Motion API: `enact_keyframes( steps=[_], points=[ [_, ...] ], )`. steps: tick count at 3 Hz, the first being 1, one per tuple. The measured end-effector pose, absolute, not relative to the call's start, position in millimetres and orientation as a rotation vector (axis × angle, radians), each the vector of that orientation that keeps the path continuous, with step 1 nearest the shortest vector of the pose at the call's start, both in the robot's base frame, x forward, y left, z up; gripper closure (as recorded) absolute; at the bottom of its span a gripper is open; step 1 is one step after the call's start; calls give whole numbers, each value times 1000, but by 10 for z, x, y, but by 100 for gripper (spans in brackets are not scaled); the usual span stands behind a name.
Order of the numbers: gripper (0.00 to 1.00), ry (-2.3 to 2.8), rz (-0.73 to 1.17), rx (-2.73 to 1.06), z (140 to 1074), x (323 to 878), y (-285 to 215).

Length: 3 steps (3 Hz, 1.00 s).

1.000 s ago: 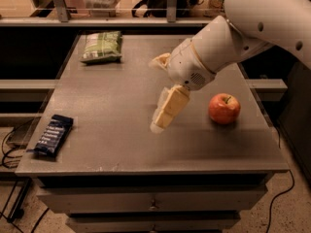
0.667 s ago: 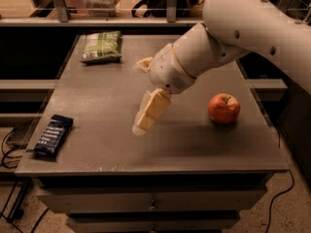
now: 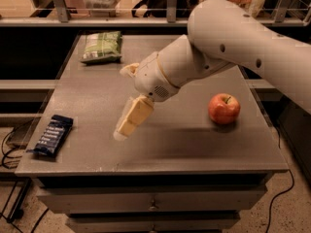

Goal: Move rxbar blueberry near green jalapeno chip bag

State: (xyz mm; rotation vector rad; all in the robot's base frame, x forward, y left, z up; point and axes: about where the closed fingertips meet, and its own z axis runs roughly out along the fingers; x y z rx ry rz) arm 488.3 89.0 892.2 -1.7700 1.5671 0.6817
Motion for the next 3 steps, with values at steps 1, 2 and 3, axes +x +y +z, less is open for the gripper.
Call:
enact_keyframes(
  steps=[1, 2, 3],
  points=[
    [0, 1543, 719, -1725, 8862, 4820, 1069],
    [0, 1533, 769, -1652, 8799, 4743, 1241],
    [0, 1531, 802, -1590, 8750, 4669, 1355]
  ],
)
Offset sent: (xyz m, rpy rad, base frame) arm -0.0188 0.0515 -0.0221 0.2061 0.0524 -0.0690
